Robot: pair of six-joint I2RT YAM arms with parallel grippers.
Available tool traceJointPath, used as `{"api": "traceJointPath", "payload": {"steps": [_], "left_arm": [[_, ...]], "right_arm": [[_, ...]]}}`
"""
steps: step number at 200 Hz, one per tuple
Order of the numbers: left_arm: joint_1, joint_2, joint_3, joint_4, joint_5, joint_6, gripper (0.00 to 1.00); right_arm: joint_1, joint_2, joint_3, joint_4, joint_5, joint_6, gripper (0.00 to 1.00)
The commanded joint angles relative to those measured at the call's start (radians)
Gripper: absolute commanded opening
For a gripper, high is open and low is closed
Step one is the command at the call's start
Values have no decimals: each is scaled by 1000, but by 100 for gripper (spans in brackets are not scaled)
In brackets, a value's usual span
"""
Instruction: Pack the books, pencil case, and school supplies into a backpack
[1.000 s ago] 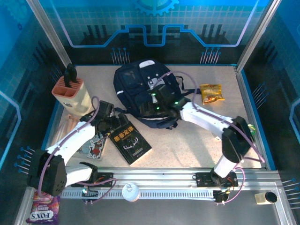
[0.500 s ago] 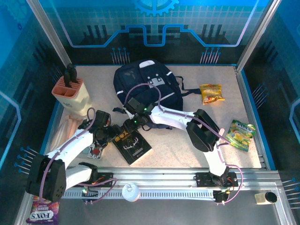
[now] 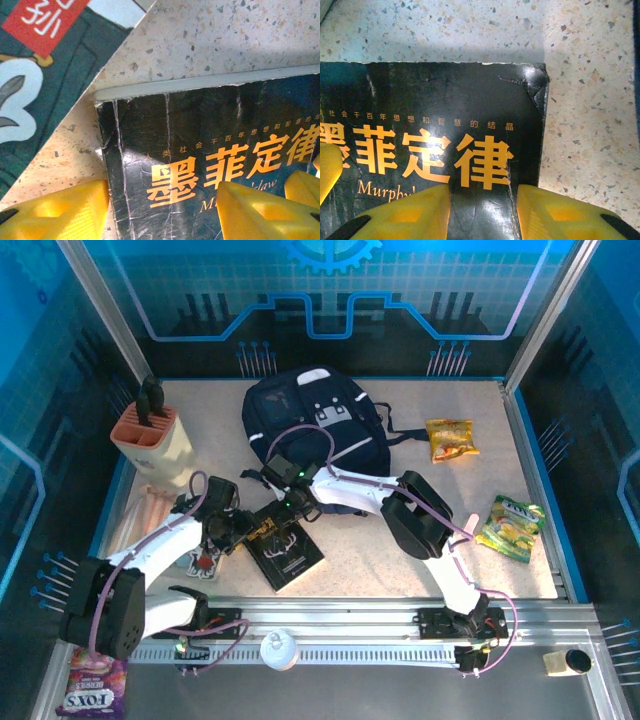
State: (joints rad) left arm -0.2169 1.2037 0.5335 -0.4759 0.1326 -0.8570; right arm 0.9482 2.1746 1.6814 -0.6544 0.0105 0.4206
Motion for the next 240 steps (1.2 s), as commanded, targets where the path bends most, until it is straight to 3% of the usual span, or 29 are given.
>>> {"api": "traceJointPath", "payload": {"steps": [1,81,122,157,240], "left_arm": [[10,22,-20,33,51,11,61],[8,50,-11,79,129,36,62],[8,-34,22,86,157,68,52],[8,-140,27,111,191,63,49],[-14,-237,-61,357,203,-1,38]], "right_arm": [[-10,36,26,-48,18,2,41],[-25,92,36,-74,-2,33,46],[-47,121,31,-78,-31,63,46],[-61,127,13,-72,-32,75,44],[-68,122,-10,-39,-59,82,42]]}}
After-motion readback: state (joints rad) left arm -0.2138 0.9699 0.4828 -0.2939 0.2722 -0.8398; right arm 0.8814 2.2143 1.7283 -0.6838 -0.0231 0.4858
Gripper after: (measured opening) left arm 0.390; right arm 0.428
